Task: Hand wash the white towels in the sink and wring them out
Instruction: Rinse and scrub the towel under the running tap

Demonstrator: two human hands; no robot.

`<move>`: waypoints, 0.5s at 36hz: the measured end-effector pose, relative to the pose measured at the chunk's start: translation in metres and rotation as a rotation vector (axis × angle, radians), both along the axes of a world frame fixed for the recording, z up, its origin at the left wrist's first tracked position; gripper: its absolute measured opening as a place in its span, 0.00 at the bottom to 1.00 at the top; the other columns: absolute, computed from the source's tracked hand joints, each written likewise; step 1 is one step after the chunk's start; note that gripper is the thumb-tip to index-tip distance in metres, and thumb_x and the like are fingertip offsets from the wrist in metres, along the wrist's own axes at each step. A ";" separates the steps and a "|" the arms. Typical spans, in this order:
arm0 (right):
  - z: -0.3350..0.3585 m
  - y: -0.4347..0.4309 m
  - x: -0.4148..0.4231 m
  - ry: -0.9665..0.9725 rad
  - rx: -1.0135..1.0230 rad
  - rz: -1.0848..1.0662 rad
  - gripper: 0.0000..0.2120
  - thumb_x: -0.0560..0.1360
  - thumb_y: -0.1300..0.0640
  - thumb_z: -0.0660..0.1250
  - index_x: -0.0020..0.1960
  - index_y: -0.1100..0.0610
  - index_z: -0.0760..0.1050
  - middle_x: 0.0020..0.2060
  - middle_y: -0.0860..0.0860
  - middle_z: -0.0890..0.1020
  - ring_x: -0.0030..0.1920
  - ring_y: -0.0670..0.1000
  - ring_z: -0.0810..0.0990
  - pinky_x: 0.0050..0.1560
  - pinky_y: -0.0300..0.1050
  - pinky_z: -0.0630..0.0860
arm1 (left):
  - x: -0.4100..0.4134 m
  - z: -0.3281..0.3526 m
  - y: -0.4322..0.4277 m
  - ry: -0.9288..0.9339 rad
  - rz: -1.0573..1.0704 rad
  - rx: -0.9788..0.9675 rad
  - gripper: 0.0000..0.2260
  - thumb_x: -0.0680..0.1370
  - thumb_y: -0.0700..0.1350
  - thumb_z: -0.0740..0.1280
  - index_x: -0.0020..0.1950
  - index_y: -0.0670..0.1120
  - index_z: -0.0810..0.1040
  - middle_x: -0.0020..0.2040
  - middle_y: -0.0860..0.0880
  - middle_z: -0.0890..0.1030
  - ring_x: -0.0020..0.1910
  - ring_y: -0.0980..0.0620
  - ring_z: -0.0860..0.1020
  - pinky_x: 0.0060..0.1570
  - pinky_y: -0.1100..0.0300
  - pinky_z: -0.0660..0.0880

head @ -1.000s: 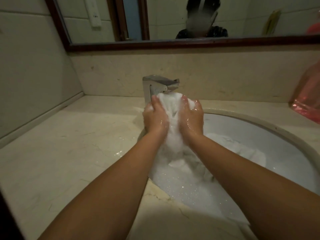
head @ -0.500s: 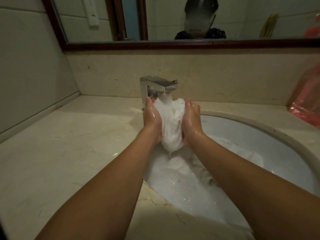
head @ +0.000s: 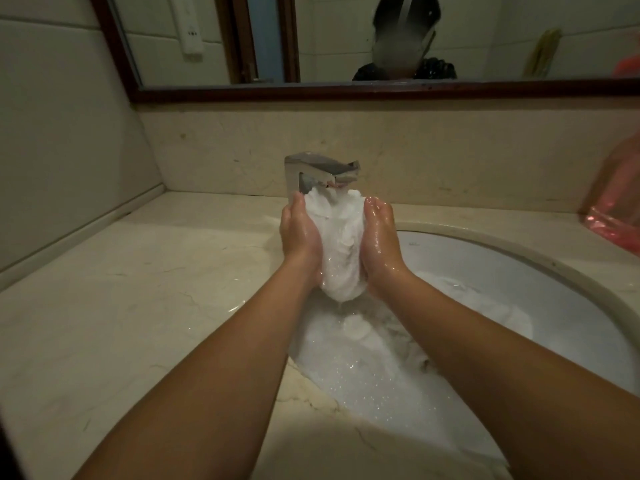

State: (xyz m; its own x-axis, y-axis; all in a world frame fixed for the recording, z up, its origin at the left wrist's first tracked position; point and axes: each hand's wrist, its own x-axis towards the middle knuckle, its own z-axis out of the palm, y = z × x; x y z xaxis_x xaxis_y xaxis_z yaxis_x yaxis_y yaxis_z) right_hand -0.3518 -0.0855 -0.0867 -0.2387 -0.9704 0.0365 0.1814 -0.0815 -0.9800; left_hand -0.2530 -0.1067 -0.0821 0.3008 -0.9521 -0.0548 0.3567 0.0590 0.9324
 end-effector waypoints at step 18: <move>-0.004 -0.011 -0.009 0.057 0.064 -0.059 0.21 0.89 0.42 0.54 0.80 0.47 0.61 0.73 0.53 0.73 0.71 0.57 0.74 0.74 0.58 0.72 | 0.001 -0.013 -0.018 0.078 -0.119 0.030 0.31 0.74 0.67 0.62 0.71 0.51 0.80 0.60 0.46 0.87 0.58 0.41 0.86 0.64 0.43 0.80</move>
State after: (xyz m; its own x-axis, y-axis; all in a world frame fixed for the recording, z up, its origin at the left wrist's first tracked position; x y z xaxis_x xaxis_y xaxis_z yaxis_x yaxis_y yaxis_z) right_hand -0.3608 -0.0967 -0.0907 -0.2945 -0.9556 -0.0099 0.1223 -0.0274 -0.9921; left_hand -0.2522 -0.1247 -0.0949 0.1799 -0.9783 -0.1031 0.4313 -0.0157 0.9021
